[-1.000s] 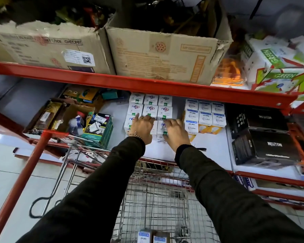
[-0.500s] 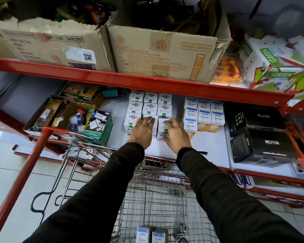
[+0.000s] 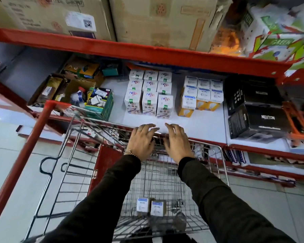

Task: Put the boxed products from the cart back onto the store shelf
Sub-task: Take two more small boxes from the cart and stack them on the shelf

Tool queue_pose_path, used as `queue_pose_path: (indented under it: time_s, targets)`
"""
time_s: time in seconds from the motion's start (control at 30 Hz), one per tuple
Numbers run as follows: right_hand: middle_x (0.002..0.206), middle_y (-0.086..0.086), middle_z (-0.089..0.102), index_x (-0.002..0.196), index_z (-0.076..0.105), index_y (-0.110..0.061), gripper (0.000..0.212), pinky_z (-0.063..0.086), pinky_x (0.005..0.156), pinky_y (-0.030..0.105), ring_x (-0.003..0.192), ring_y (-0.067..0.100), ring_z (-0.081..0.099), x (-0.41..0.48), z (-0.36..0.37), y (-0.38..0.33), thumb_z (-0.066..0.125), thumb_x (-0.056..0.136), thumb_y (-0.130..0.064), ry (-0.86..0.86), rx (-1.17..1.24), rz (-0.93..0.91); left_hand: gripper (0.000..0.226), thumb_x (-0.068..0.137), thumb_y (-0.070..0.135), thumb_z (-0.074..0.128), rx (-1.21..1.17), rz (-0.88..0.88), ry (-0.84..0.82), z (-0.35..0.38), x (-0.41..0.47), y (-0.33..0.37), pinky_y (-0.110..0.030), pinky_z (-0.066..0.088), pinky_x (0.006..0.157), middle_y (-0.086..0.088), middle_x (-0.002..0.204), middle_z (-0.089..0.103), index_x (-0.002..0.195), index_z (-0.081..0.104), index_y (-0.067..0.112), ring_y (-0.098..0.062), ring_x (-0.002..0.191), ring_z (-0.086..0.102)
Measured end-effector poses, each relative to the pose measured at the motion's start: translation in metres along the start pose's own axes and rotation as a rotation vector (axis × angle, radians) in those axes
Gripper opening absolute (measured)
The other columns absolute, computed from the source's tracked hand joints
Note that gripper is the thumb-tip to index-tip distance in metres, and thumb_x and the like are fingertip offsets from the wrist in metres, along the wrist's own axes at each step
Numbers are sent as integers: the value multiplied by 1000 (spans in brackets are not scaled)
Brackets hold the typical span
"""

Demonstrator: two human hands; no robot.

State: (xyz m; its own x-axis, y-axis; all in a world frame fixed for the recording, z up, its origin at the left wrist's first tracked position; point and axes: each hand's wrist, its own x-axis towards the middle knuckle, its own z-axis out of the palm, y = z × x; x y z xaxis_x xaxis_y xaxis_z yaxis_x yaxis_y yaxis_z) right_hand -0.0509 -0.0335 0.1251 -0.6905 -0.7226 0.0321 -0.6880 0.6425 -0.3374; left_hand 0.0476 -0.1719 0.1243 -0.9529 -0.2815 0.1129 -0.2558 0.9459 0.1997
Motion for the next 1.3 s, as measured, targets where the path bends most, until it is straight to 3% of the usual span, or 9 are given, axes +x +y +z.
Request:
queue_pose_path:
  time_s: [0.17,0.37,0.53,0.7,0.87,1.0,1.13,1.23,1.3]
  targets:
    - [141,13,44,147,39,-15,61,41,106,42,130,32,45,-59,43,6,60,93,-30,-201,-40,23,49,76,33,61,9,19,-195,43,-56,3,-45,48,91,-5,125,61,124,55,22,-30,109,61]
    - [151,10,31,148,35,-16,69,38,110,40,135,31,38,-109,95,17,67,90,-37,-519,-83,-5,62,84,41,60,12,33,-592,90,-105,2,-44,39,106,0,147,43,142,41,29,-27,130,46]
    - [141,9,38,139,43,-12,65,47,101,40,130,30,43,-133,139,26,75,84,-27,-726,-115,-36,74,81,38,69,25,21,-825,130,-133,2,-41,44,104,-1,147,39,145,35,26,-26,132,43]
    - [140,12,40,135,46,-8,78,46,99,44,128,31,43,-134,174,27,83,74,-39,-923,-127,15,84,77,28,76,0,-59,-1014,173,-150,1,-42,49,102,-3,150,34,148,31,23,-28,135,40]
    - [136,13,44,135,48,-6,74,48,93,45,124,33,48,-135,202,18,81,76,-37,-998,-146,-39,60,85,18,68,-142,-164,-1046,202,-157,0,-48,48,102,-11,145,41,140,44,13,-32,131,46]
    - [144,16,43,138,48,-5,43,43,99,45,128,37,46,-138,211,20,54,98,-20,-989,-126,-59,68,75,24,77,-211,-163,-1017,209,-161,3,-46,50,97,-12,136,48,135,46,10,-33,123,51]
    - [131,15,49,131,51,-2,49,49,91,44,120,37,53,-139,199,26,67,90,-22,-975,-169,-111,63,76,31,73,-157,-100,-948,209,-164,7,-40,52,91,-10,129,51,129,46,12,-29,119,52]
    - [126,12,52,123,58,-5,40,50,89,42,116,32,56,-136,182,30,67,88,-20,-925,-169,-108,66,74,33,73,-157,-87,-933,198,-156,9,-41,53,93,-8,131,48,130,45,12,-29,119,51]
    - [124,10,53,122,57,-8,47,50,88,40,113,30,57,-134,167,30,73,82,-26,-892,-148,-102,68,70,38,75,-159,-73,-916,185,-149,11,-43,53,94,-6,128,46,127,47,15,-29,119,51]
